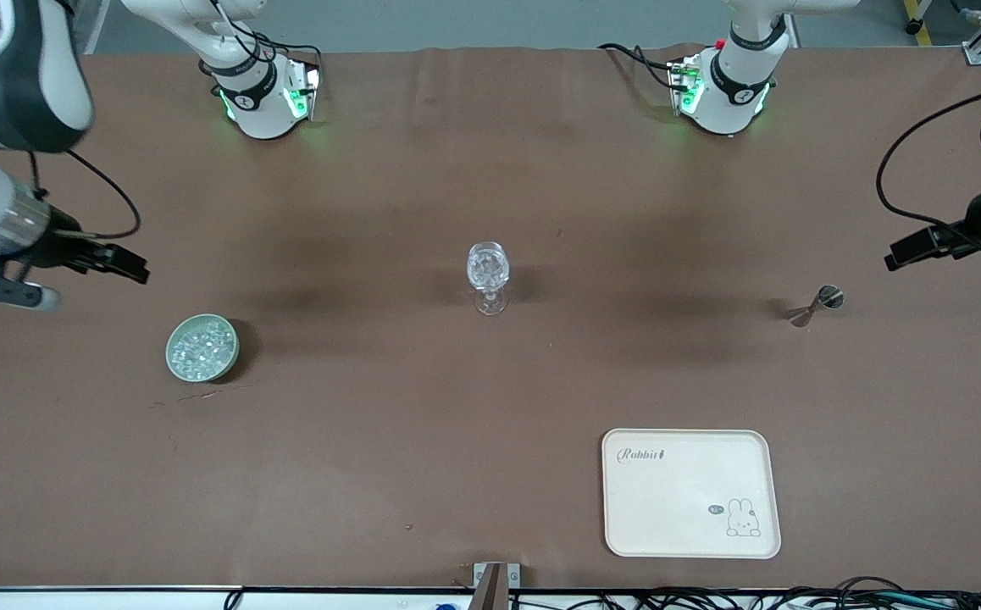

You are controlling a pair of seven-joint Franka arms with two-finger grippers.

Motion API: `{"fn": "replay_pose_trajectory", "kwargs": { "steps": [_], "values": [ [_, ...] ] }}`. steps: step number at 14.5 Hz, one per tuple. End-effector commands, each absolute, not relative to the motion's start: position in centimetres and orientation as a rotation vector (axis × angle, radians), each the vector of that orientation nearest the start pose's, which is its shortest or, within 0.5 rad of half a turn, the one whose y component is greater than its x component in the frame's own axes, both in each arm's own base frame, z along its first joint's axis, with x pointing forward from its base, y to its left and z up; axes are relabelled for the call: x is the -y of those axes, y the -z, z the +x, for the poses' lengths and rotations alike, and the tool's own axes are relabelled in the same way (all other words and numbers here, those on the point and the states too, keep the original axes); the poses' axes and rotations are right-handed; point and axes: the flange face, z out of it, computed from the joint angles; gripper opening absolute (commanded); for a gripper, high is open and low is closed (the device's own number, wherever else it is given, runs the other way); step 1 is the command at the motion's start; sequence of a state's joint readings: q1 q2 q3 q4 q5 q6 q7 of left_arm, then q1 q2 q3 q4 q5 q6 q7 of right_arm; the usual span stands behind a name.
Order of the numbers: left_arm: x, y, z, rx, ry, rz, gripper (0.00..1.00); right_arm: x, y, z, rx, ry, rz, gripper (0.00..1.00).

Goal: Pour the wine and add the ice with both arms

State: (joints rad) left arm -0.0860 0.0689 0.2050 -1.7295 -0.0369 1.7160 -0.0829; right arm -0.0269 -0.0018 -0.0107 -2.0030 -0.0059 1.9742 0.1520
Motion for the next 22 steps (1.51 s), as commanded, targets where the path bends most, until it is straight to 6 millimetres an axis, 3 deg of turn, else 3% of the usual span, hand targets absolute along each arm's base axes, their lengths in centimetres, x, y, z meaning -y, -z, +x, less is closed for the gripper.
{"fn": "replay_pose_trajectory", "kwargs": {
  "steps": [1, 3, 5, 8, 12, 16, 22],
  "values": [
    [-9.1, -49.6, 59.1, 0.484, -0.182, -3.188, 1.00, 2.3, -40.8, 52.9, -0.305, 0.066, -3.118, 1.00],
    [-12.2, -47.1, 59.7, 0.667, -0.235, -3.213, 1.00, 2.3, -37.1, 53.9, -0.301, 0.065, -3.122, 1.00],
    [-16.9, -43.7, 59.5, 0.994, -0.307, -3.200, 1.00, 2.4, -33.9, 55.0, -0.290, 0.084, -3.127, 1.00],
    [-21.3, -39.1, 59.0, 1.517, -0.422, -3.062, 1.00, 2.6, -29.7, 55.8, -0.278, 0.095, -3.137, 1.00],
    [-23.7, -33.3, 58.6, 1.868, -0.575, -2.886, 1.00, 4.1, -24.8, 56.8, -0.185, 0.158, -3.203, 1.00],
    [-27.5, -25.8, 55.4, 2.230, -0.907, -2.730, 1.00, 4.2, -22.2, 57.1, -0.175, 0.182, -3.202, 1.00],
    [-27.0, -16.8, 51.6, 2.484, -1.225, -2.581, 1.00, 3.3, -21.3, 56.8, -0.168, 0.140, -3.203, 0.99]
  ]
}}
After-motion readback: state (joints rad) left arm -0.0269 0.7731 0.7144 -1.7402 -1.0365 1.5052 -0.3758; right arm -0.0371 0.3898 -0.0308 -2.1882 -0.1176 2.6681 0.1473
